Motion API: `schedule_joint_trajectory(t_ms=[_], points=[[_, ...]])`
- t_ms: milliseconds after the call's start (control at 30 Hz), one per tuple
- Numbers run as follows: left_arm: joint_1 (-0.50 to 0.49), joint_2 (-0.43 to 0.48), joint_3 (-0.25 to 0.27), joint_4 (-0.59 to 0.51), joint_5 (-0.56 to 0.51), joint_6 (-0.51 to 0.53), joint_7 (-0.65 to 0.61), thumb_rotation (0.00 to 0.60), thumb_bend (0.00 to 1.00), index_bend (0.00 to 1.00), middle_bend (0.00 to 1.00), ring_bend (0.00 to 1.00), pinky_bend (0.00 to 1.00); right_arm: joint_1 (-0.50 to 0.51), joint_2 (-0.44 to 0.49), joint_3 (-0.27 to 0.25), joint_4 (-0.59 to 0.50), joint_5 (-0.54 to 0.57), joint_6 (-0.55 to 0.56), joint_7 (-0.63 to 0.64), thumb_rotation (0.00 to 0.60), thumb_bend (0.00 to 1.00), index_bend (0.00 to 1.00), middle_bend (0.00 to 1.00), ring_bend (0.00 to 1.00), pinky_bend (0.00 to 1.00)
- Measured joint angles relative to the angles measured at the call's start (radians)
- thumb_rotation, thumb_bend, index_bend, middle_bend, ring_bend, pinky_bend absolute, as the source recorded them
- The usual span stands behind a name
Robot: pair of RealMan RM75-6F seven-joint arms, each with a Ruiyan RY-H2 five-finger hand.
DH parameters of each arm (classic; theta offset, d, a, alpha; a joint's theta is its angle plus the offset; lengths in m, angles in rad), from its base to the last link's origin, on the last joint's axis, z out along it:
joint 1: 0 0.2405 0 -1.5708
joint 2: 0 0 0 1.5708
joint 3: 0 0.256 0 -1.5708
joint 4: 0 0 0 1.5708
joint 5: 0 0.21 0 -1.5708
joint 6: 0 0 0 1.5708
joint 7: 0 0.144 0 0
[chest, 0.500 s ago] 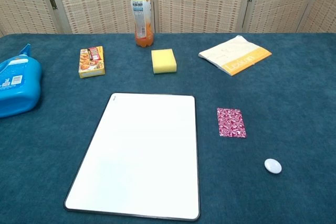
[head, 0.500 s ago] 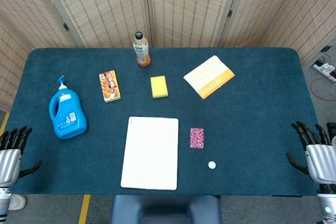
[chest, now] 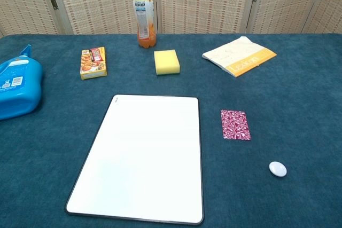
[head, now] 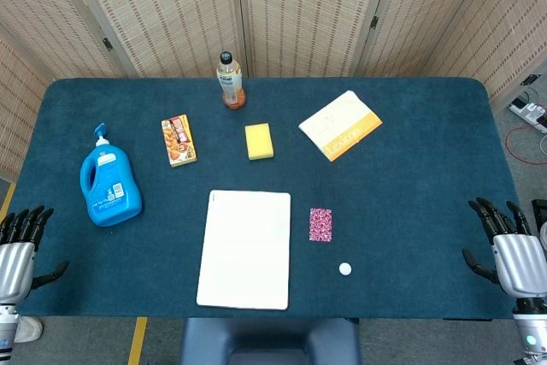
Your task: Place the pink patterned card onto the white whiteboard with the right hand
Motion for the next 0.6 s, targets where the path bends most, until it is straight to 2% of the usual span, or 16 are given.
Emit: schedule_joint_trajectory(t_ms=[300,600], points=[[-0.006,-0.001,-0.006,-0.002,0.005,0.005,0.001,0.6,0.25,0.13,0.1,0.09,0.0,0.021,0.001,-0.002,-0.011,-0.015,-0.028,-0.013,0.6,0.33,0.11,0.16,0.26,0.05],[-0.01,0.002,-0.007,-0.005,0.011,0.006,-0.002,0.6,0.25,0.14,0.1,0.09,0.0,0.107,-0.006,0.002,-0.05,-0.073,-0.118,-0.061,0.6,0.33,0.11,0.22,0.31,0.05]])
